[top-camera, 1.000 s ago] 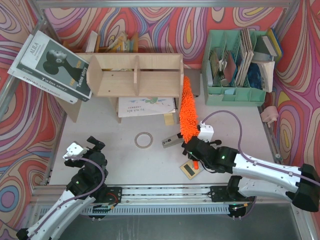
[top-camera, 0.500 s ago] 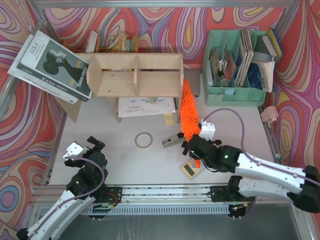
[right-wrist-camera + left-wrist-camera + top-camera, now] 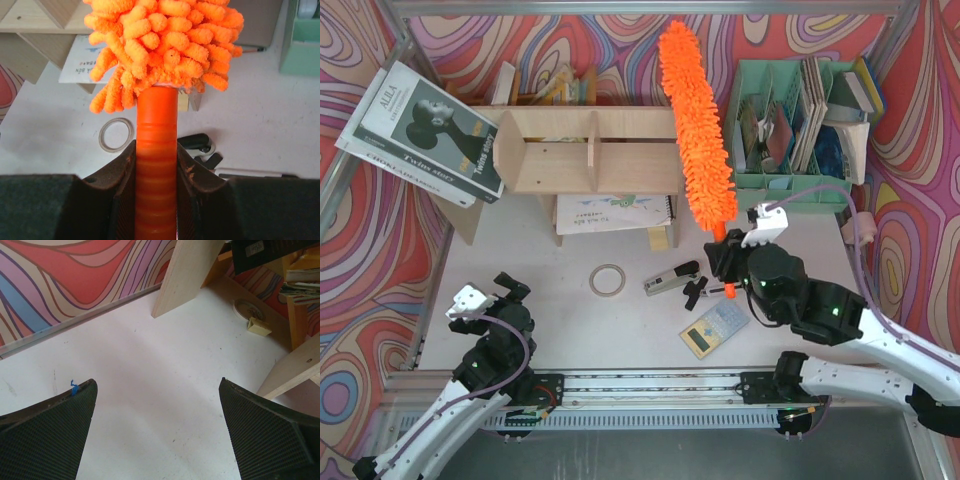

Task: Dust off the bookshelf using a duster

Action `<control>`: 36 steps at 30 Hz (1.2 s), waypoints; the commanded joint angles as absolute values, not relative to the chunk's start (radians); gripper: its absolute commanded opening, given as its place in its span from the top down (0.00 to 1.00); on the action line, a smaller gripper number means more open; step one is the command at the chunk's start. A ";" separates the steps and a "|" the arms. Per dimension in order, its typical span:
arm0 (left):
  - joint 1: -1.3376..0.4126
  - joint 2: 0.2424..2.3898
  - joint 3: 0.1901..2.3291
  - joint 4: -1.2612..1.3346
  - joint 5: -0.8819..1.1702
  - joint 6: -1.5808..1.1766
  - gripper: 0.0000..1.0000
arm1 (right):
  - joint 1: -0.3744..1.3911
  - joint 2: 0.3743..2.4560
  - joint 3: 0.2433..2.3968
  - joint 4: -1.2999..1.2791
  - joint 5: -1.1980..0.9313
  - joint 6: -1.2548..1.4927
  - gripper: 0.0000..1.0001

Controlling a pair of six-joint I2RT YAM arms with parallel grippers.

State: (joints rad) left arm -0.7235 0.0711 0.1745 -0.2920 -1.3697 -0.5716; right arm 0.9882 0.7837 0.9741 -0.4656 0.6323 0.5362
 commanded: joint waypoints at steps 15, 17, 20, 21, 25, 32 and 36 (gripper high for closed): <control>-0.718 0.055 0.161 -0.282 -1.373 -0.564 0.01 | 1.014 1.180 1.307 -0.431 0.429 0.452 1.00; -0.718 0.054 0.161 -0.281 -1.372 -0.563 0.01 | 1.034 1.208 1.325 -0.424 0.405 0.433 1.00; -0.718 0.054 0.161 -0.281 -1.371 -0.561 0.02 | 1.085 1.231 1.349 -0.406 0.377 0.382 1.00; -0.718 0.053 0.161 -0.281 -1.371 -0.561 0.02 | 1.100 1.232 1.353 -0.397 0.373 0.366 1.00; -0.718 0.052 0.160 -0.279 -1.371 -0.560 0.01 | 1.131 1.223 1.361 -0.375 0.316 0.311 1.00; -0.718 0.052 0.160 -0.277 -1.370 -0.558 0.01 | 1.148 1.198 1.366 -0.377 0.244 0.238 1.00; -0.718 0.052 0.160 -0.277 -1.370 -0.558 0.02 | 1.149 1.154 1.341 -0.369 0.422 0.276 1.00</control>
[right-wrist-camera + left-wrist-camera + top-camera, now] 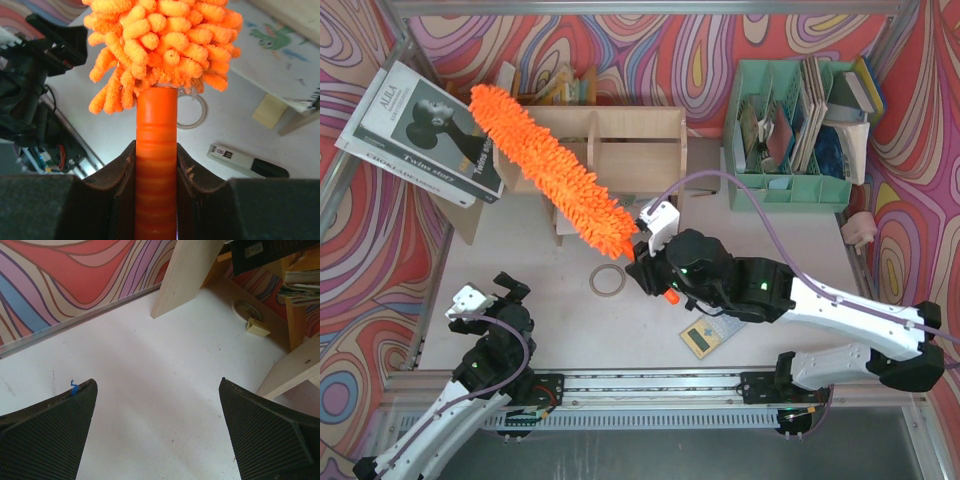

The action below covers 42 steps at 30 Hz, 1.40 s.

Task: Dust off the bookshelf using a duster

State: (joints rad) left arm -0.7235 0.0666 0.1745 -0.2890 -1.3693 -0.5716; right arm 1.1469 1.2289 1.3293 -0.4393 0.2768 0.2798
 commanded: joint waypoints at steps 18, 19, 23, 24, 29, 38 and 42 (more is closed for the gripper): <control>-0.718 0.057 0.159 -0.272 -1.368 -0.555 0.01 | 1.148 1.254 1.336 -0.387 0.304 0.265 1.00; -0.718 0.057 0.159 -0.272 -1.368 -0.555 0.01 | 1.149 1.253 1.335 -0.387 0.287 0.259 1.00; -0.718 0.057 0.160 -0.271 -1.368 -0.555 0.01 | 1.148 1.241 1.330 -0.400 0.212 0.214 1.00; -0.718 0.057 0.160 -0.272 -1.368 -0.555 0.01 | 1.149 1.231 1.323 -0.400 0.192 0.201 1.00; -0.718 0.058 0.159 -0.268 -1.368 -0.554 0.02 | 1.149 1.140 1.269 -0.375 0.094 0.112 1.00; -0.718 0.063 0.158 -0.265 -1.365 -0.548 0.02 | 1.149 0.983 1.184 -0.276 0.447 0.157 1.00; -0.718 0.064 0.158 -0.265 -1.365 -0.546 0.02 | 1.149 1.119 1.285 -0.383 0.506 0.200 1.00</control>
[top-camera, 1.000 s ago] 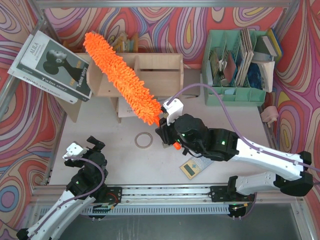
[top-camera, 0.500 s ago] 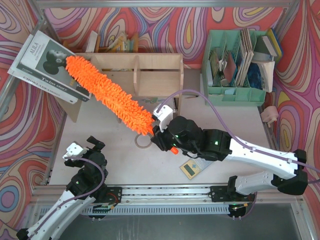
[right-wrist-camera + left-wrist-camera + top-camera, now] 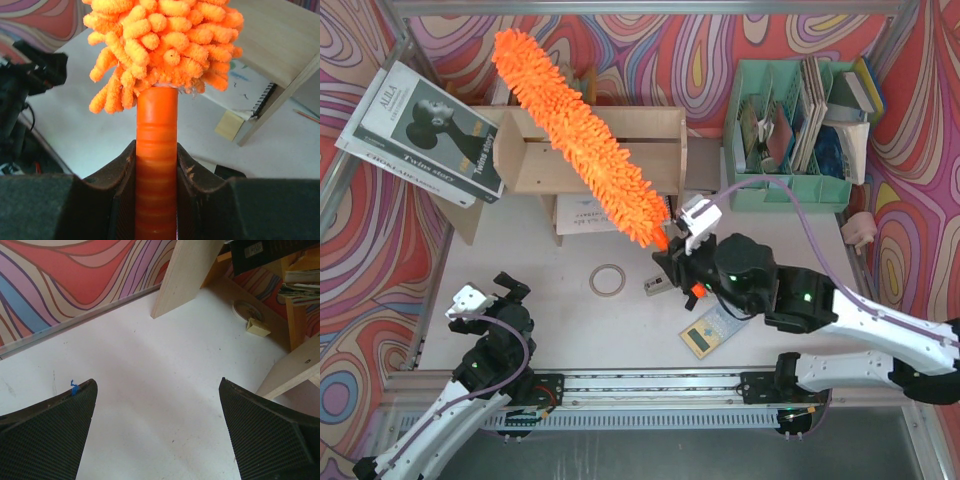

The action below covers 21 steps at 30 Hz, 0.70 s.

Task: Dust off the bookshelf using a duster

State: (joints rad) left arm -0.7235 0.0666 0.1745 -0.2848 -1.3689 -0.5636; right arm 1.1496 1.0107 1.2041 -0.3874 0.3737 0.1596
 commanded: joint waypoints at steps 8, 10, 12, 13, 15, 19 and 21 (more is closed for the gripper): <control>-0.718 0.058 0.156 -0.265 -1.366 -0.548 0.02 | 1.149 1.236 1.297 -0.363 0.427 0.214 1.00; -0.718 0.057 0.156 -0.265 -1.365 -0.548 0.02 | 1.149 1.244 1.300 -0.362 0.399 0.206 1.00; -0.718 0.058 0.156 -0.265 -1.365 -0.546 0.02 | 1.148 1.239 1.290 -0.348 0.357 0.188 1.00; -0.718 0.057 0.156 -0.265 -1.365 -0.546 0.02 | 1.148 1.233 1.283 -0.334 0.329 0.178 1.00; -0.718 0.057 0.156 -0.265 -1.365 -0.546 0.02 | 1.149 1.210 1.263 -0.301 0.257 0.159 1.00; -0.718 0.057 0.156 -0.265 -1.365 -0.546 0.02 | 1.149 1.130 1.205 -0.211 0.118 0.114 1.00; -0.718 0.057 0.156 -0.265 -1.365 -0.546 0.02 | 1.148 1.091 1.168 -0.159 0.099 0.103 1.00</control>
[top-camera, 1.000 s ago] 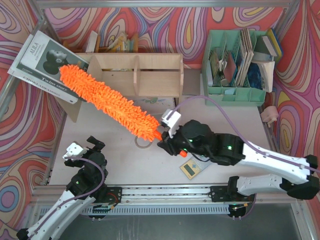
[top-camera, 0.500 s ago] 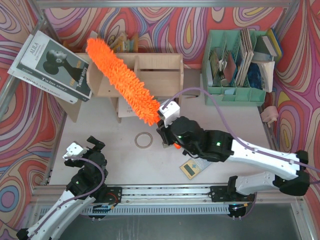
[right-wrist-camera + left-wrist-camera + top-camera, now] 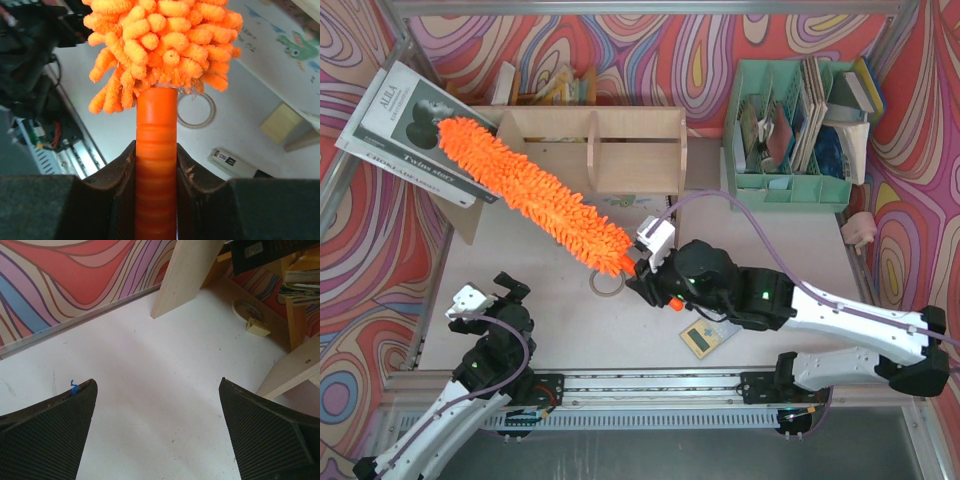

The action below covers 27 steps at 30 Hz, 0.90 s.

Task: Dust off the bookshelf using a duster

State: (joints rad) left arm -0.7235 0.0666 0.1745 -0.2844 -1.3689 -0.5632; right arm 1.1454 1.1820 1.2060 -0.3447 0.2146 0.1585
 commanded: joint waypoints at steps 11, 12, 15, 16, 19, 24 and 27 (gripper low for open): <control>-0.718 0.060 0.156 -0.265 -1.364 -0.545 0.02 | 1.149 1.059 1.105 -0.037 0.286 0.209 1.00; -0.718 0.060 0.156 -0.265 -1.364 -0.545 0.02 | 1.149 1.079 1.113 -0.037 0.273 0.231 1.00; -0.718 0.058 0.156 -0.265 -1.364 -0.545 0.01 | 1.151 1.155 1.129 -0.005 0.215 0.257 1.00; -0.718 0.059 0.156 -0.265 -1.363 -0.545 0.02 | 1.153 1.169 1.128 0.009 0.203 0.261 1.00; -0.719 0.057 0.156 -0.265 -1.364 -0.545 0.02 | 1.164 1.210 1.144 0.036 0.175 0.261 1.00; -0.718 0.057 0.156 -0.265 -1.364 -0.545 0.01 | 1.173 1.246 1.163 0.034 0.155 0.251 1.00; -0.718 0.059 0.156 -0.265 -1.364 -0.545 0.02 | 1.173 1.255 1.165 0.008 0.169 0.257 1.00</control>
